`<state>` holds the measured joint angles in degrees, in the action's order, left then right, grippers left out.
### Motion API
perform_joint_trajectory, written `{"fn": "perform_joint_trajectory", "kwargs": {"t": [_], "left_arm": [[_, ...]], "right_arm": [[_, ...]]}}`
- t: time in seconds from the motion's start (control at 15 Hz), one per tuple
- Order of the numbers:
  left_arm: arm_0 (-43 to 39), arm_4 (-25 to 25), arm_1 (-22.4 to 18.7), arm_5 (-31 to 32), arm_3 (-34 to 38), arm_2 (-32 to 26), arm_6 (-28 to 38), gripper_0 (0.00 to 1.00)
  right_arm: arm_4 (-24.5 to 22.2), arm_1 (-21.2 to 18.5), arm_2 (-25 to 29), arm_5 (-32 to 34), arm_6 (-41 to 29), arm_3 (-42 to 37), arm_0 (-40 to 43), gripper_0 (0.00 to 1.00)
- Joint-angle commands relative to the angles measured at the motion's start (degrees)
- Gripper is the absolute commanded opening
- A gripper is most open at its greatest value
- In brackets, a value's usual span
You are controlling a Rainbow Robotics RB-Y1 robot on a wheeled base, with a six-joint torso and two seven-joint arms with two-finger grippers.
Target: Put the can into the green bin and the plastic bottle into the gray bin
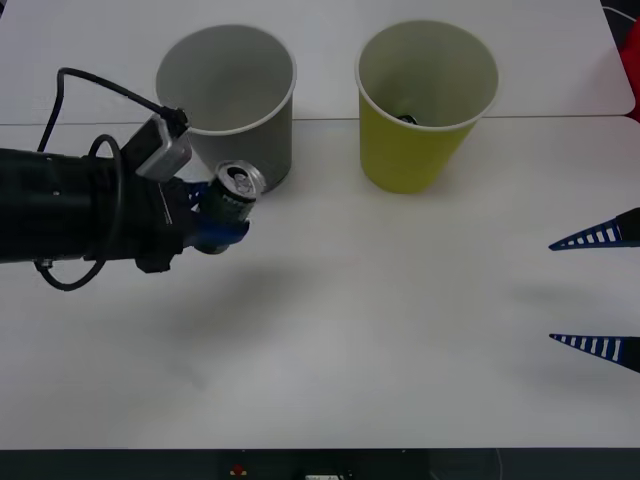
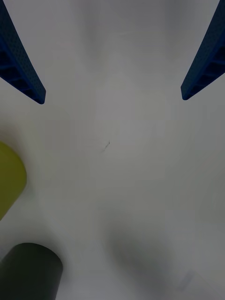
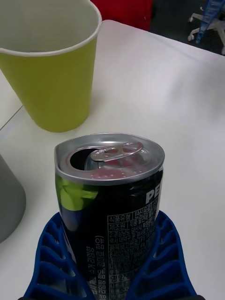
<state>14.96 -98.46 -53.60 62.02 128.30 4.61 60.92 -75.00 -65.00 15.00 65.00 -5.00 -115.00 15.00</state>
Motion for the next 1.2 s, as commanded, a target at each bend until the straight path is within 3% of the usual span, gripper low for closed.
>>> {"fn": "perform_joint_trajectory", "kwargs": {"t": [0.07,0.4,0.53,0.87,1.2], "left_arm": [[7.3,-3.6,0.2,3.1,2.5,3.2,10.0,0.0],[19.8,-13.4,3.3,2.6,1.9,14.3,22.7,0.0],[24.9,-14.7,5.1,2.7,-1.8,17.6,22.8,0.0],[38.6,-15.5,11.6,2.6,-16.8,23.5,22.8,0.0],[52.9,-16.2,22.3,1.6,-38.3,26.6,22.8,0.0]], "right_arm": [[0.0,0.0,0.0,0.0,0.0,0.0,0.0,1.0],[0.0,0.0,0.0,0.0,0.0,0.0,0.0,1.0],[0.0,0.0,0.0,0.0,0.0,0.0,0.0,1.0],[0.0,0.0,0.0,0.0,0.0,0.0,0.0,1.0],[0.0,0.0,0.0,0.0,0.0,0.0,0.0,1.0]]}}
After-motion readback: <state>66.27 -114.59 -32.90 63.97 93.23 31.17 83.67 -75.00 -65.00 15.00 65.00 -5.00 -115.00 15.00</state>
